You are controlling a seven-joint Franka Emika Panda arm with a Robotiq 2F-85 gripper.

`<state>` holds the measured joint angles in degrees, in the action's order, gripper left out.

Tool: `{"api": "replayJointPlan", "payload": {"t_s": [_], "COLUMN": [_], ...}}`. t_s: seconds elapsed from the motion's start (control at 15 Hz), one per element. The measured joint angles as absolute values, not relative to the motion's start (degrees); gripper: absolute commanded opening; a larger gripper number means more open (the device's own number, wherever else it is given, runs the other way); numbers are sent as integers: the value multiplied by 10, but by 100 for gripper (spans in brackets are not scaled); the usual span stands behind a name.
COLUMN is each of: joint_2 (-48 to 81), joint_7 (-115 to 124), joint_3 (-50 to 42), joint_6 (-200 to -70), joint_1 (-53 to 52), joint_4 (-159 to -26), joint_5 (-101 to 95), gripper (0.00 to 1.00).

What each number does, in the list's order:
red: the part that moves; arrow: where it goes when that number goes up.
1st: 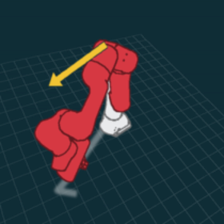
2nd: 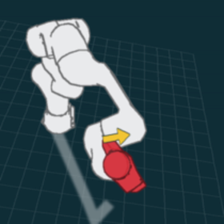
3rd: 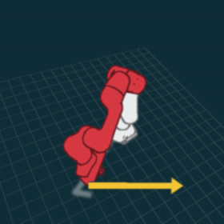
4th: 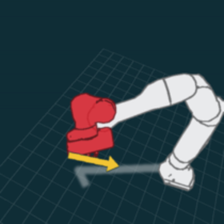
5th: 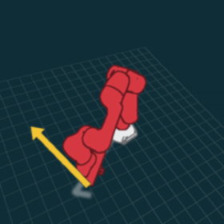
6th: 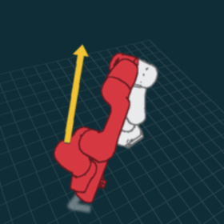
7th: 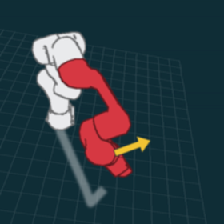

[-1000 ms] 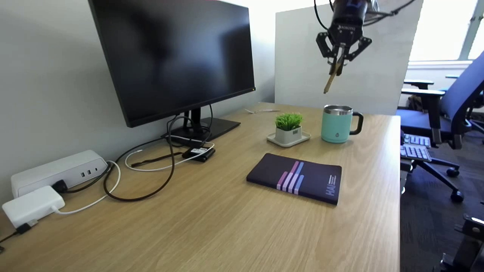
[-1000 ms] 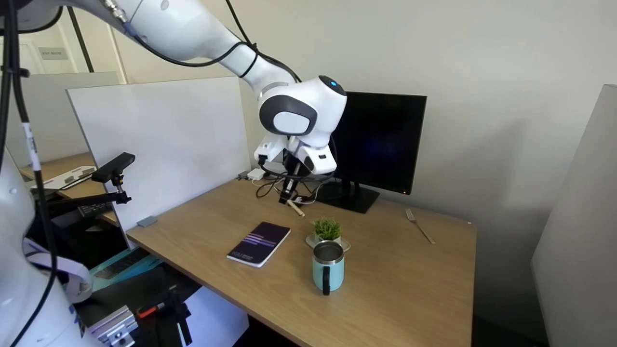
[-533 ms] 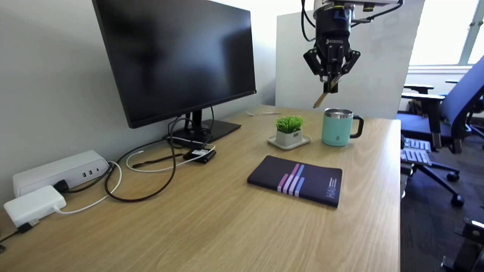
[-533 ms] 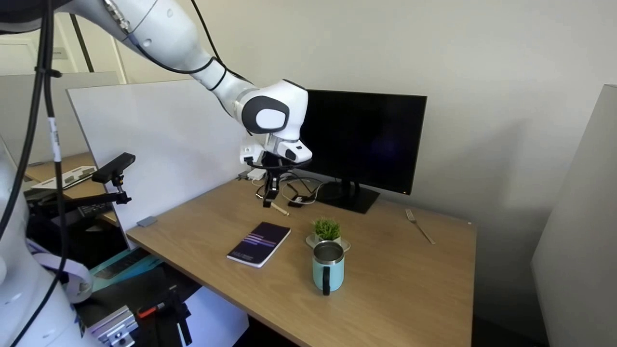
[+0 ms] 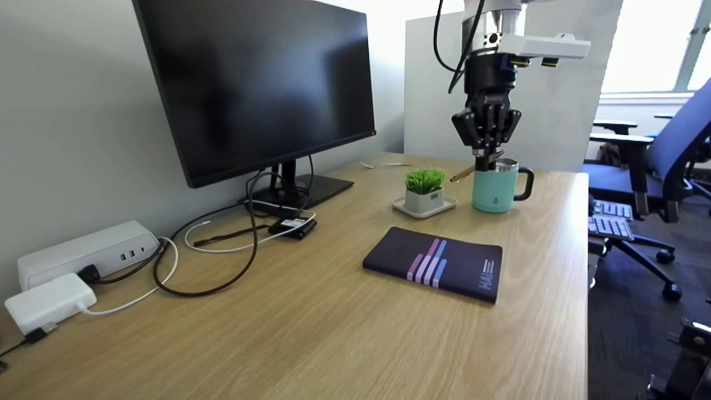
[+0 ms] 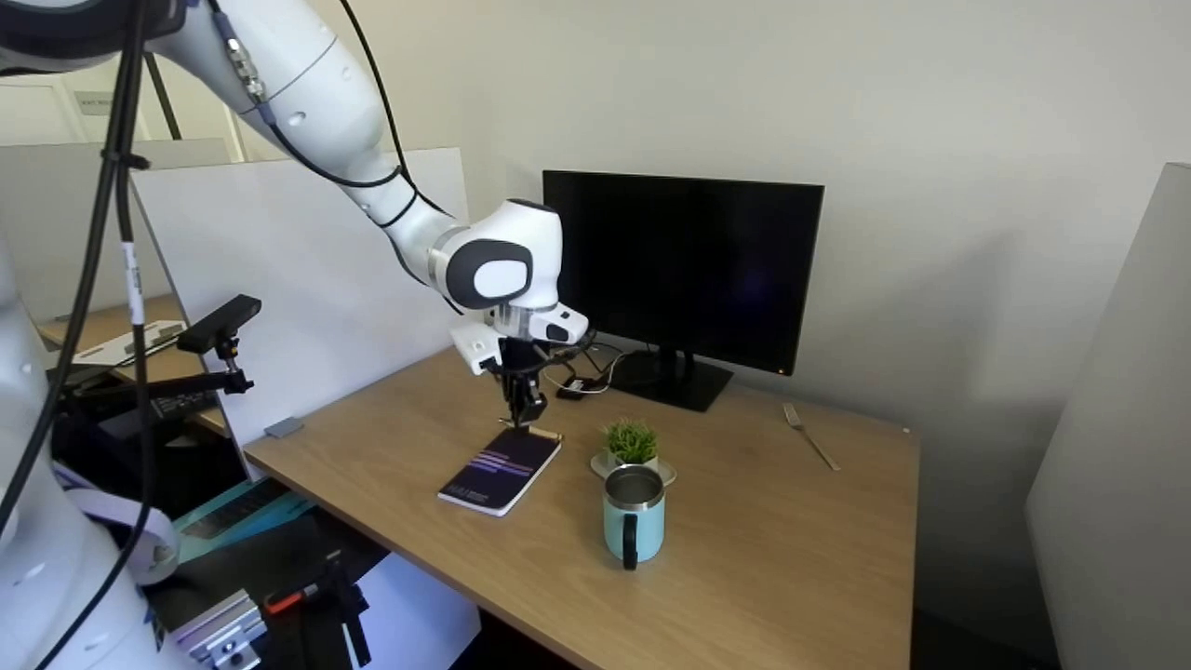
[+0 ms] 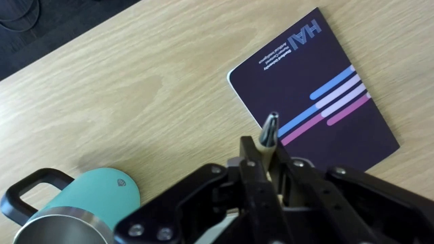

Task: Take the pen out of the mug and put it on the desk

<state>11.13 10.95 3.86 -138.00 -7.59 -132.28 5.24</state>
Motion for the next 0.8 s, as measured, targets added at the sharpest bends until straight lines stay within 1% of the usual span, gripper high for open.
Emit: {"api": "replayJointPlan", "payload": {"t_s": [0.47,0.8], "joint_2": [160,218], "joint_7": [27,-19], "joint_3": [36,36], "joint_6": [-1535,-1617], "joint_1": [-67,-51], "joint_4": [-1379,-1390], "joint_5": [46,44], "gripper": [3,3]}}
